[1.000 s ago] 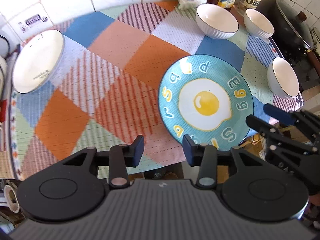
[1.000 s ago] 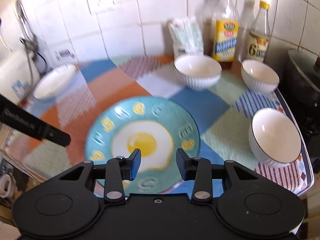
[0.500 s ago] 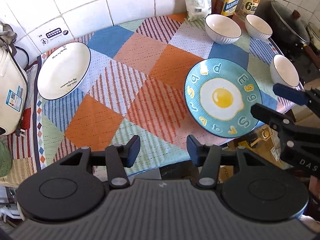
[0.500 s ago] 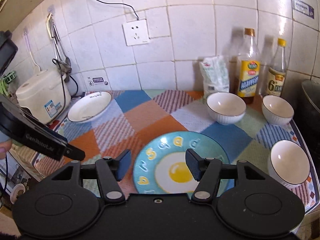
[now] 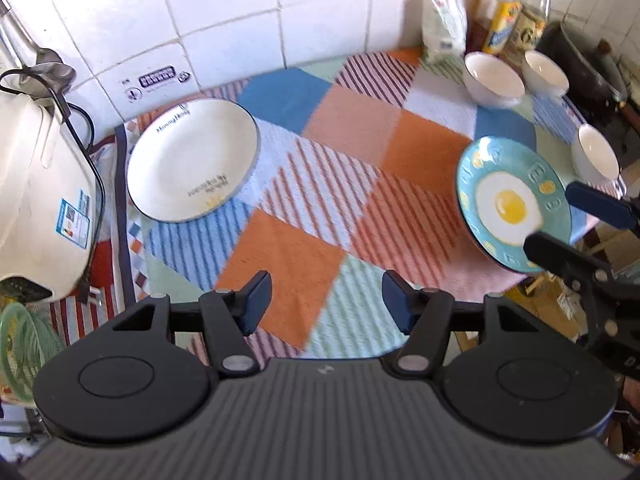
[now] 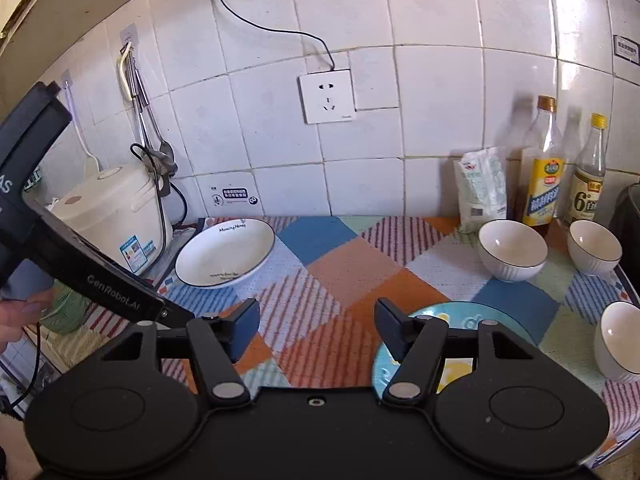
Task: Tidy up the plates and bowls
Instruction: 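Move both grippers to the white Morning Honey plate beside the rice cooker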
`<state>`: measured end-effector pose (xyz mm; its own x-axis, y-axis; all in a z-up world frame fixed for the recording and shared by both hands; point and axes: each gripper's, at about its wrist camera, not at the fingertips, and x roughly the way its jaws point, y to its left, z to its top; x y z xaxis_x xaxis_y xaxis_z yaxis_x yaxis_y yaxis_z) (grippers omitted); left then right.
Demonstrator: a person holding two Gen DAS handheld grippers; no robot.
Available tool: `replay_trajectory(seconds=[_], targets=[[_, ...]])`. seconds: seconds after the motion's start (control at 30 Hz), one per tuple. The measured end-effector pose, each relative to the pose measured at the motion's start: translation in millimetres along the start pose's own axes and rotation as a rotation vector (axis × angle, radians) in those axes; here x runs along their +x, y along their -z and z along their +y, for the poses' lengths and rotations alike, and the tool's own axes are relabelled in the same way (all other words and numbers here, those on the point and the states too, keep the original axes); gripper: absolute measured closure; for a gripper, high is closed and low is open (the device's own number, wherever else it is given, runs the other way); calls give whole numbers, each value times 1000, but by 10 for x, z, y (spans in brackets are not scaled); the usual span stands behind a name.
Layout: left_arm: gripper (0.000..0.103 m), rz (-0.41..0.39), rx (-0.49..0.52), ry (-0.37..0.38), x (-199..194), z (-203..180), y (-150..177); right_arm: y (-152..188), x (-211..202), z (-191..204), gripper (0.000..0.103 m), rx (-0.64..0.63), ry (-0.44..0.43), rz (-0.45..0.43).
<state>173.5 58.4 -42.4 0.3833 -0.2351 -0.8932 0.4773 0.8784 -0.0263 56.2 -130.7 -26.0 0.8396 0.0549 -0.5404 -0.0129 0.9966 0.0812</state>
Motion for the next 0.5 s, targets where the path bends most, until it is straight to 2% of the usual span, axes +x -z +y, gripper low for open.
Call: replay_trajectory(seconds=[0.2,0.27,0.3,0.33,0.4,0.5], targets=[[42,-3,-25,-13,166,621,-102,-114,323,438,29,-66,23,-29],[37,-10,-52,-21,231,848,-149,-147,462,567,27,-83,26,-49],[35,-19,-65,-28,263,957,-168,-159,540,632,23,-90,28,-65],[34,-29,-77,-37,300,1060,-189,-163,620,697,13,-102,29,-85],[34,-37,-107,-59,378,1244,-225,-154,773,810,5,-125,29,-144],[34,-72,-158,-80,526,1488,-252,-141,1083,923,5,-114,35,-165]])
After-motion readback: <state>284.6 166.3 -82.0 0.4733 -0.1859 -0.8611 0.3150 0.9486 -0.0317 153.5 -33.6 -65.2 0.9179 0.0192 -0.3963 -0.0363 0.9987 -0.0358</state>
